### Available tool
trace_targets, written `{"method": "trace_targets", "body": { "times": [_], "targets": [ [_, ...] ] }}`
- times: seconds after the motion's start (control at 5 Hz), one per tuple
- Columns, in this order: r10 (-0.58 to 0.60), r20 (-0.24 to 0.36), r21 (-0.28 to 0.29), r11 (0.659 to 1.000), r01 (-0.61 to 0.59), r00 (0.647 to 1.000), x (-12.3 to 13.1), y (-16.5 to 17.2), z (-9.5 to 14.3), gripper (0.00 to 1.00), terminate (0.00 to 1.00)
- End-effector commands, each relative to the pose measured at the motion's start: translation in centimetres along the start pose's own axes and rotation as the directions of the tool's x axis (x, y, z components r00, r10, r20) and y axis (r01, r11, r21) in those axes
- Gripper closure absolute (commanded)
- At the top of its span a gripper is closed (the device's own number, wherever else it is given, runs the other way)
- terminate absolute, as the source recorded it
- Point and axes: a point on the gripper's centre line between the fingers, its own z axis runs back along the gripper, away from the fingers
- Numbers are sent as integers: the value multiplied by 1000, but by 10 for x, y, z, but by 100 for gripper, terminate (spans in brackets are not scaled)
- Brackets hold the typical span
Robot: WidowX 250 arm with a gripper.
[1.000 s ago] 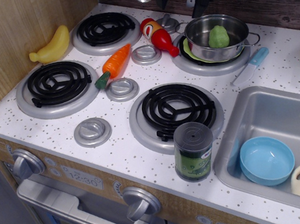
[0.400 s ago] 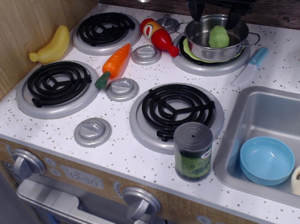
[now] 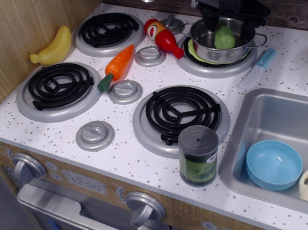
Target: Take broccoli out of pan
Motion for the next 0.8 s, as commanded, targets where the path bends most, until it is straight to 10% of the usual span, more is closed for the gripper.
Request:
{"method": "trace_targets", "body": {
  "times": [0.0,0.2,0.4,0.6],
  "targets": [
    [5,46,-22,1000,-4,999,12,5,-2,0,0],
    [8,21,1,1000,-8,1000,9,10,-2,0,0],
    [8,6,11,1000,-8,1000,7,15,-2,100,0],
    [-27,-5,56,998,27,1000,17,27,13,100,0]
  ]
}}
